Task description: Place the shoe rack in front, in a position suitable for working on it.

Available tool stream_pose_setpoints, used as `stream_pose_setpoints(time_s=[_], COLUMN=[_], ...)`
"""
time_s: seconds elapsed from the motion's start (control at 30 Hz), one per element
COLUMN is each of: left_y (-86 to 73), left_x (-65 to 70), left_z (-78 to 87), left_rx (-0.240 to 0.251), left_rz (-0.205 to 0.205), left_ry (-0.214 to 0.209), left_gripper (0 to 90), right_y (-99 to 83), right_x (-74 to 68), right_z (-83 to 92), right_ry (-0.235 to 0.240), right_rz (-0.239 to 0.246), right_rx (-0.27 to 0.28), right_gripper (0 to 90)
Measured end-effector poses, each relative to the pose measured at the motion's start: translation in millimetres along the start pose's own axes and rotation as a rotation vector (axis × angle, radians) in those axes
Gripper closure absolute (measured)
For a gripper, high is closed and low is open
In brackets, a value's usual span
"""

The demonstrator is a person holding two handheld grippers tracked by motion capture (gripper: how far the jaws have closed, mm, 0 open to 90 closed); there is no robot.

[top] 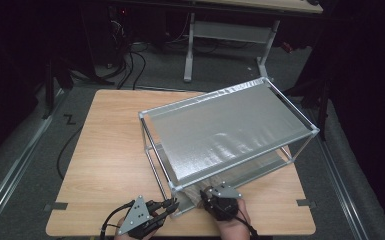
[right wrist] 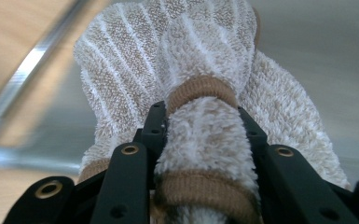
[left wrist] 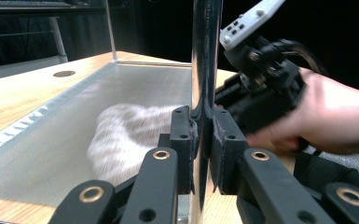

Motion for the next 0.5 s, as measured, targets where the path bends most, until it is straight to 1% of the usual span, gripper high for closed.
stream_pose_setpoints(time_s=[0.03,0.1,0.17,0.2,0.23,0.27,0.37,0.43,0.5], left_y=[0.0,0.0,0.1,0.1,0.0,0.0,-0.1,-0.2,-0.3], left_x=[0.0,0.1,0.0,0.0,0.0,0.0,-0.1,-0.1,-0.3], left_z=[0.1,0.1,0.3,0.4,0.6,0.9,1.4,1.8,1.9], left_rx=[0.000,0.002,0.000,0.000,0.000,0.000,-0.002,-0.001,0.000], left_rz=[0.000,0.002,-0.001,-0.001,-0.001,-0.001,-0.002,-0.004,-0.003], left_ry=[0.000,0.002,0.001,0.001,0.001,0.001,0.002,0.003,0.001], left_gripper=[80.5,80.5,80.6,80.6,80.6,80.6,80.6,80.6,80.6], right_y=[-1.0,-3.8,-6.6,-8.8,-10.3,-11.8,-15.9,-17.4,-19.5], right_x=[9.2,26.9,44.5,55.3,61.2,69.7,88.7,101.5,113.6], right_z=[-0.2,-0.2,0.3,0.9,1.7,2.5,5.2,6.4,8.3], right_ry=[-0.016,-0.044,-0.070,-0.084,-0.094,-0.108,-0.136,-0.164,-0.188], right_rz=[-0.006,-0.034,-0.047,-0.071,-0.092,-0.095,-0.138,-0.127,-0.137], right_rx=[0.001,0.001,0.007,0.012,0.010,0.014,0.010,0.010,0.004], right_gripper=[64.8,64.8,64.7,64.7,64.8,64.8,64.8,64.8,64.8])
Point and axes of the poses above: each handheld gripper's, and its own axes: z roughly backward along the jaws, y roughly out of its top, x roughly to its right, the point moved 7 cm from there along -z, roughly forward along the jaws, and after that the axes turned 3 degrees about z, right-handed, at the moved point
